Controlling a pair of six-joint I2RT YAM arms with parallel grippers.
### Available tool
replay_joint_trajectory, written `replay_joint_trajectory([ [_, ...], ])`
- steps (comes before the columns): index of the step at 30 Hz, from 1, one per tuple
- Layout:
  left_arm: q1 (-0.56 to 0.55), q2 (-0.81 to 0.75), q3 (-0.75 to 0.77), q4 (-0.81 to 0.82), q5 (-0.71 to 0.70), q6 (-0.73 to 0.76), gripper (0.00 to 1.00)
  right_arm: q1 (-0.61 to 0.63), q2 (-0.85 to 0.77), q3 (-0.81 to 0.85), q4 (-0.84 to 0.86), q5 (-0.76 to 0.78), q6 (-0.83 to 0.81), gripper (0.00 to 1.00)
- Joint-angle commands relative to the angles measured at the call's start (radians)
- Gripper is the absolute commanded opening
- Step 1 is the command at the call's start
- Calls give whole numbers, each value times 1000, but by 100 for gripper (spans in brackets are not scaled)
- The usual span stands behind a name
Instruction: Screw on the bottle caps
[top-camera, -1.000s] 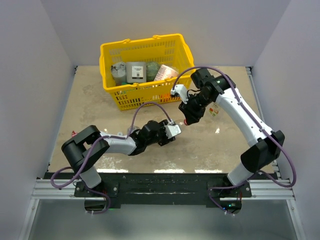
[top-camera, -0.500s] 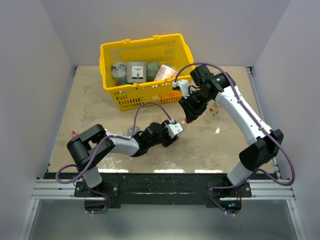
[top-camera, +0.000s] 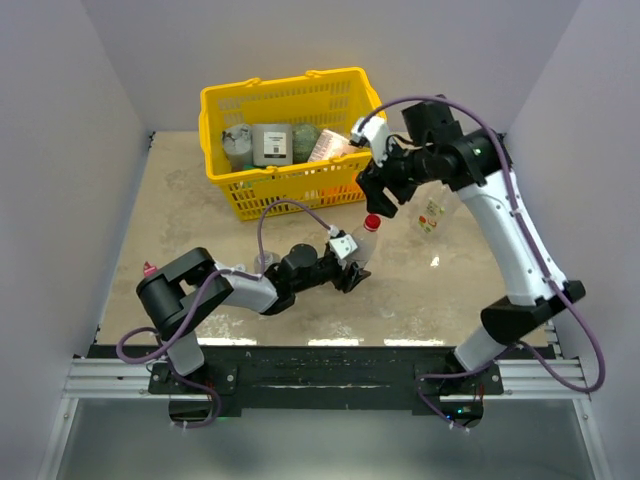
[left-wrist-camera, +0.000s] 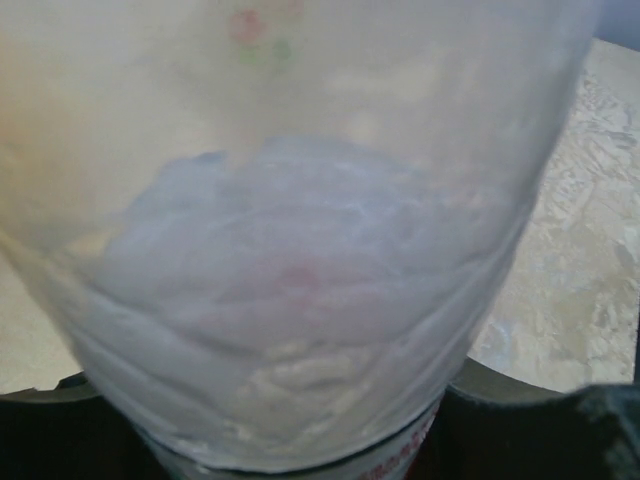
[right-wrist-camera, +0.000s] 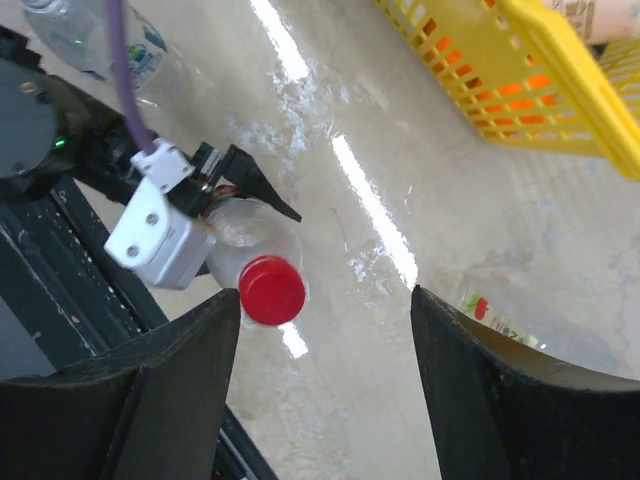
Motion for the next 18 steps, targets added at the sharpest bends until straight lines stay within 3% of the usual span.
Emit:
replay_joint_trajectory([
  [1,1,4,19,89,92,-52,0,-1,-171,-77,-40,-114,-175,71],
  [3,4,-16,10,80,130,-28,0,-3,-288,-213,34,-135,-296,69],
  [7,21,-58,-6,5,288,64,0,-3,-547,-554,228,-156,-792,68],
  [10,47,-70,20,-114,378,147,0,-3,-620,-680,213,-190,-1054,64],
  [18,56,-117,49,-274,371,331,0,-3,-499,-581,53,-326,-1082,53],
])
